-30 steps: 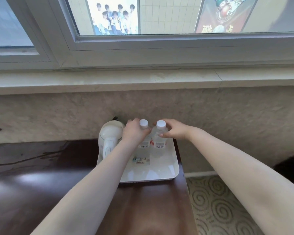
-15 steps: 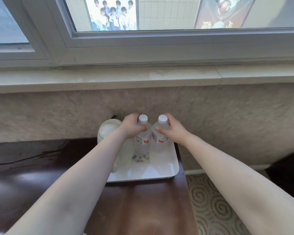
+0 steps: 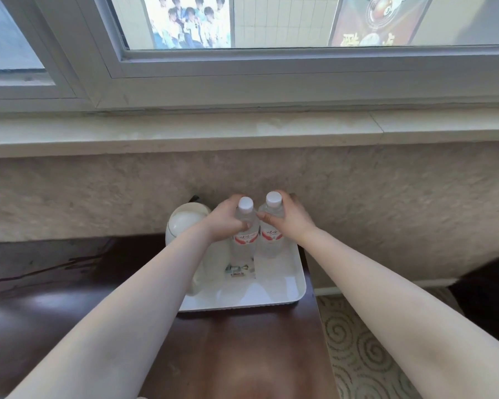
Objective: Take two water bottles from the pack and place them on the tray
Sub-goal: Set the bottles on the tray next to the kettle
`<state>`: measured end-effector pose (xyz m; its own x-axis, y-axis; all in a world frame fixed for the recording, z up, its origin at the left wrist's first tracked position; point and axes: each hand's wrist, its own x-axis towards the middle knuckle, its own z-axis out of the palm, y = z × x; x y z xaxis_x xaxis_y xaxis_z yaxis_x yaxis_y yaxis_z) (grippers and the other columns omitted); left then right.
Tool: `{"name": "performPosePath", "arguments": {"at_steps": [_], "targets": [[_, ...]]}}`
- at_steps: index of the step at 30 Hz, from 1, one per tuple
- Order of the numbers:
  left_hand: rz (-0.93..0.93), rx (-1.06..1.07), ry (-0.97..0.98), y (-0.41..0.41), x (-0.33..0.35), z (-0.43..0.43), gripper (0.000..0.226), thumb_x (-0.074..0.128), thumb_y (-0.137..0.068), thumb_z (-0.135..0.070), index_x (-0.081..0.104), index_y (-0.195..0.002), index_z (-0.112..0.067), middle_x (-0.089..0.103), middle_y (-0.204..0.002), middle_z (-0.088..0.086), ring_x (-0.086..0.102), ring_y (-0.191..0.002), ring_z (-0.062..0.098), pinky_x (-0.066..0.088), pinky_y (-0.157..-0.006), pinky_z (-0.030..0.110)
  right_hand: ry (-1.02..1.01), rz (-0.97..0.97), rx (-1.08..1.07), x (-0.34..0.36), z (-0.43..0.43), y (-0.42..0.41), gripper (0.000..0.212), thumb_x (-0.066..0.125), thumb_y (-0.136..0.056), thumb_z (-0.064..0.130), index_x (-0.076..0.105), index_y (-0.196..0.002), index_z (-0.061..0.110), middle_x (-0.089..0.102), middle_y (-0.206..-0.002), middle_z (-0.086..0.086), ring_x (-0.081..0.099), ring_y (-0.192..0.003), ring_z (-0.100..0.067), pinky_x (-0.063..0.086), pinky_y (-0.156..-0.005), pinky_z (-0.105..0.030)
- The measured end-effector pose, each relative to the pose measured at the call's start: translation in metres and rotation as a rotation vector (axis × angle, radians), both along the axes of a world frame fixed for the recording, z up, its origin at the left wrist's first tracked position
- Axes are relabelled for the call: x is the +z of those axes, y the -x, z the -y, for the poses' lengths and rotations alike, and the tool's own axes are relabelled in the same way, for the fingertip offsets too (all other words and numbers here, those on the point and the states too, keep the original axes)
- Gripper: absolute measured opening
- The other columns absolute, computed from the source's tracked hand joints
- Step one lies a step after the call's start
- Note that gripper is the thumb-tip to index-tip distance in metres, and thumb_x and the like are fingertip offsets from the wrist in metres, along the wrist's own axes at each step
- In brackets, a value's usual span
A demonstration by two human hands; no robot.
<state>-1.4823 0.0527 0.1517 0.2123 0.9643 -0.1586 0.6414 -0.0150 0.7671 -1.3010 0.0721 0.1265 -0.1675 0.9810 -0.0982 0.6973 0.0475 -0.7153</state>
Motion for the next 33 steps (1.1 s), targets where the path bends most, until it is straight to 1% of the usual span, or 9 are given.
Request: {"name": "performPosePath", "arguments": {"at_steps": [3,6,10,14,17,21,26,29,33], "targets": [[-0.05,0.006,0.033,0.0,-0.006,-0.001,0.057,0.076,-0.07,-0.01,0.043,-0.116,-0.012,0.051,-0.103,0.002,0.053,-0.096,0.02,0.04,-0.068,0.028,0.108,-0.083,0.118,0.013,-0.002,-0.003,0.039,0.079,-0.071,0.03,0.059,-0.099,0.01,0.063,-0.107,-0.016,0.059,-0.099,-0.029,0.05,-0.086,-0.045],[-0.079,0.04,0.013,-0.003,-0.012,-0.001,0.059,0.079,-0.063,-0.01,0.04,-0.106,-0.019,0.053,-0.104,0.005,0.053,-0.093,0.023,0.039,-0.065,0.029,0.178,-0.076,0.204,0.019,-0.002,-0.004,0.023,0.071,-0.069,0.007,0.058,-0.085,-0.003,0.063,-0.083,-0.017,0.058,-0.081,-0.025,0.049,-0.072,-0.043],[-0.096,0.074,-0.022,-0.003,-0.012,-0.005,0.056,0.078,-0.062,-0.009,0.039,-0.099,-0.023,0.053,-0.104,0.007,0.052,-0.096,0.026,0.039,-0.067,0.03,0.095,-0.079,0.142,0.017,0.003,-0.002,0.035,0.069,-0.071,0.003,0.055,-0.103,0.0,0.065,-0.103,-0.02,0.061,-0.097,-0.031,0.049,-0.085,-0.046],[-0.08,0.129,-0.049,-0.004,-0.013,-0.011,0.054,0.076,-0.062,-0.006,0.041,-0.099,-0.021,0.054,-0.108,0.011,0.052,-0.097,0.027,0.038,-0.07,0.029,0.086,-0.116,0.101,0.008,-0.002,-0.001,0.037,0.069,-0.073,0.006,0.053,-0.106,0.01,0.065,-0.104,-0.011,0.061,-0.098,-0.026,0.048,-0.085,-0.042],[-0.085,0.142,-0.079,-0.007,-0.014,-0.018,0.054,0.076,-0.061,-0.004,0.04,-0.097,-0.022,0.049,-0.107,0.008,0.049,-0.102,0.029,0.036,-0.073,0.029,0.07,-0.154,0.068,0.003,-0.008,0.0,0.031,0.067,-0.074,0.007,0.052,-0.1,0.017,0.063,-0.098,-0.003,0.06,-0.093,-0.019,0.046,-0.077,-0.03],[-0.117,0.142,-0.123,-0.011,-0.013,-0.029,0.042,0.071,-0.066,-0.009,0.04,-0.093,-0.018,0.044,-0.101,0.008,0.042,-0.107,0.031,0.033,-0.074,0.029,0.033,-0.13,0.053,0.003,-0.016,0.002,0.02,0.062,-0.073,0.003,0.054,-0.085,0.015,0.063,-0.087,-0.006,0.06,-0.084,-0.02,0.048,-0.072,-0.035],[-0.071,0.142,-0.129,-0.015,-0.015,-0.035,0.038,0.06,-0.064,-0.029,0.045,-0.097,-0.016,0.045,-0.099,0.008,0.032,-0.111,0.028,0.031,-0.079,0.028,-0.036,-0.111,0.014,0.003,-0.023,0.007,0.035,0.056,-0.072,-0.002,0.039,-0.06,0.026,0.048,-0.065,0.006,0.048,-0.064,-0.007,0.039,-0.06,-0.029],[-0.07,0.138,-0.134,-0.014,-0.019,-0.035,0.048,0.055,-0.06,-0.035,0.048,-0.103,-0.013,0.048,-0.101,0.009,0.03,-0.113,0.026,0.033,-0.082,0.028,-0.022,-0.113,0.023,0.0,-0.028,0.007,0.028,0.054,-0.073,0.0,0.04,-0.065,0.023,0.054,-0.076,-0.01,0.053,-0.074,-0.019,0.043,-0.064,-0.034],[-0.042,0.132,-0.162,-0.009,-0.029,-0.036,0.048,0.066,-0.068,-0.024,0.047,-0.11,-0.011,0.046,-0.111,0.012,0.029,-0.115,0.022,0.024,-0.073,0.013,-0.012,-0.137,0.004,-0.002,-0.024,0.005,0.028,0.063,-0.073,0.004,0.049,-0.095,0.011,0.054,-0.11,-0.023,0.055,-0.101,-0.036,0.049,-0.082,-0.044]]}}
